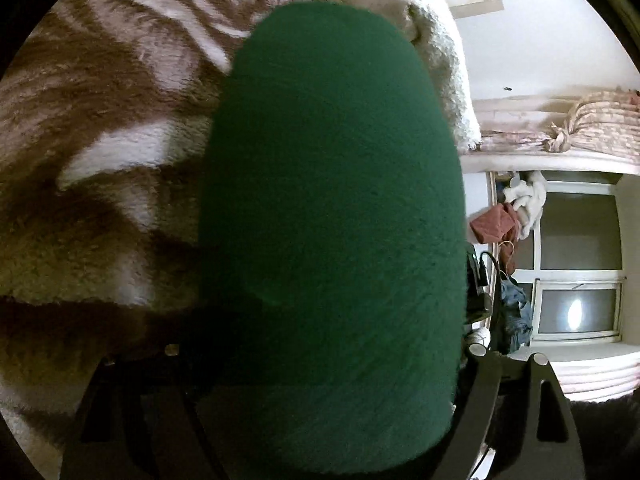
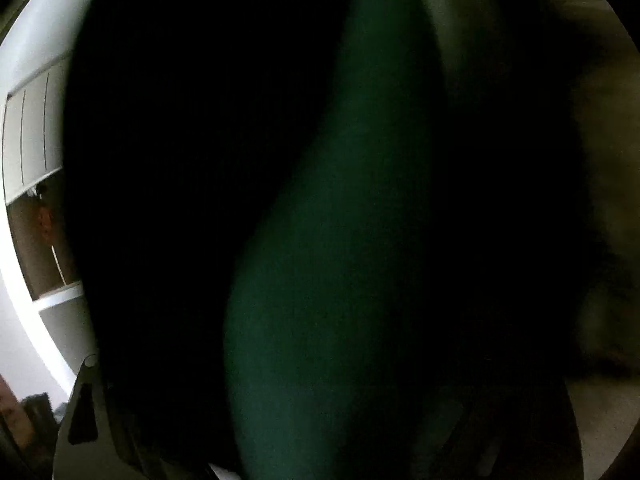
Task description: Fold large clothes
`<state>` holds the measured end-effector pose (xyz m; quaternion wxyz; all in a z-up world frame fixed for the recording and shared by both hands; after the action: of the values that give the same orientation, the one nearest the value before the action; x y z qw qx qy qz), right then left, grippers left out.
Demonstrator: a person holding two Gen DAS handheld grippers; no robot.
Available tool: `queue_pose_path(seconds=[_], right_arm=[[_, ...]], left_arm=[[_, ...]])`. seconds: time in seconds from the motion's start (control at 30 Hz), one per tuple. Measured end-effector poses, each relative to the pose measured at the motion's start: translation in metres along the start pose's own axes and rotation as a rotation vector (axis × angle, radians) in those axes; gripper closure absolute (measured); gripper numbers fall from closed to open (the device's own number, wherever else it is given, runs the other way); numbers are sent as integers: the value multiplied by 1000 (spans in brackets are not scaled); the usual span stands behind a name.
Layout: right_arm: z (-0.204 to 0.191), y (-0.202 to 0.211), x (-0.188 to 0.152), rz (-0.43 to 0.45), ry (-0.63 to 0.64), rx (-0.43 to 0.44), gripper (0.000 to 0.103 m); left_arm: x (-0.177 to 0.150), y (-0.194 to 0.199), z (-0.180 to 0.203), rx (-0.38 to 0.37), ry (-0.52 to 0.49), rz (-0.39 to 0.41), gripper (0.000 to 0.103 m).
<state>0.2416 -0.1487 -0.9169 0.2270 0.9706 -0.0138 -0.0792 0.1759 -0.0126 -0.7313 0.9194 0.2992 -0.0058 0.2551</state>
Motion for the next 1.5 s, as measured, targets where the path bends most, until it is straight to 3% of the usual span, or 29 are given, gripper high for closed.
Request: queue_pose_path(seconds=[0.07,0.13,0.2,0.23,0.3,0.37,0.47,0.53,0.63,0.67,0.7,0.73,0.77,0.87,0.93,1.0,1.1,1.2,1.33,1.43,1.5], right_arm=[[1,-9,2,12,-28,-27,36],[3,-1,1,12,-27,-55,41],[1,17,-3,19,6,-105,39],[3,33,-6,28,2,-153,33],[8,70,-10,92,-33,-216,31],[6,121,-16,205,-27,-301,31],[-9,191,-23,299,12,-384,31],[-26,191,-26,298,13,-375,31],[-32,173,-43,281,27,-364,31],[-31,148,-52,265,30,-382,32],[-31,132,-69,253,37,-401,39],[-31,124,-74,257,55,-427,89],[-27,121,-77,251,78,-486,92],[-41,150,-87,340,86,-500,101],[-58,171,-94,405,94,-502,101],[-76,204,-105,471,110,-500,101],[-74,213,-106,491,133,-582,101],[-14,192,-104,399,77,-669,101],[31,166,-94,305,-9,-682,92],[19,176,-87,274,-26,-584,65],[4,184,-83,273,-30,-434,31]], left_arm=[[4,6,0,7,5,4,19],[9,12,1,29,-5,2,19],[7,16,3,53,-34,-16,19],[7,20,6,66,-43,-15,19],[8,29,13,103,-57,2,19],[11,50,21,187,-106,66,20],[10,77,30,334,-197,145,20],[2,94,30,455,-262,197,20],[-9,103,29,537,-307,246,19],[-10,107,21,549,-314,258,19],[-11,107,19,565,-318,263,19],[-10,106,18,581,-326,267,19],[-9,103,22,591,-335,264,19],[-7,97,34,597,-359,262,19],[-11,100,40,579,-375,258,13],[-16,101,45,559,-390,252,1],[-22,95,43,518,-353,231,0],[-28,91,38,503,-319,211,0],[-30,95,36,481,-280,211,0],[-29,100,38,440,-247,214,0],[-29,100,39,390,-218,220,0]])
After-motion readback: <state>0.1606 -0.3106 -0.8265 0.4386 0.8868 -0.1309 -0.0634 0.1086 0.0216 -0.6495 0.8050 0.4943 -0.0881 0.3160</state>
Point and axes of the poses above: each gripper's, at about its wrist camera, not at the fingertips, and y roughly against the way its jaws point, z to its right, x to its top, the point moved 9 cm from there along -y, roughly the way its jaws point, and after that the axes turned 15 degrees about z, right-handed, at the moved point
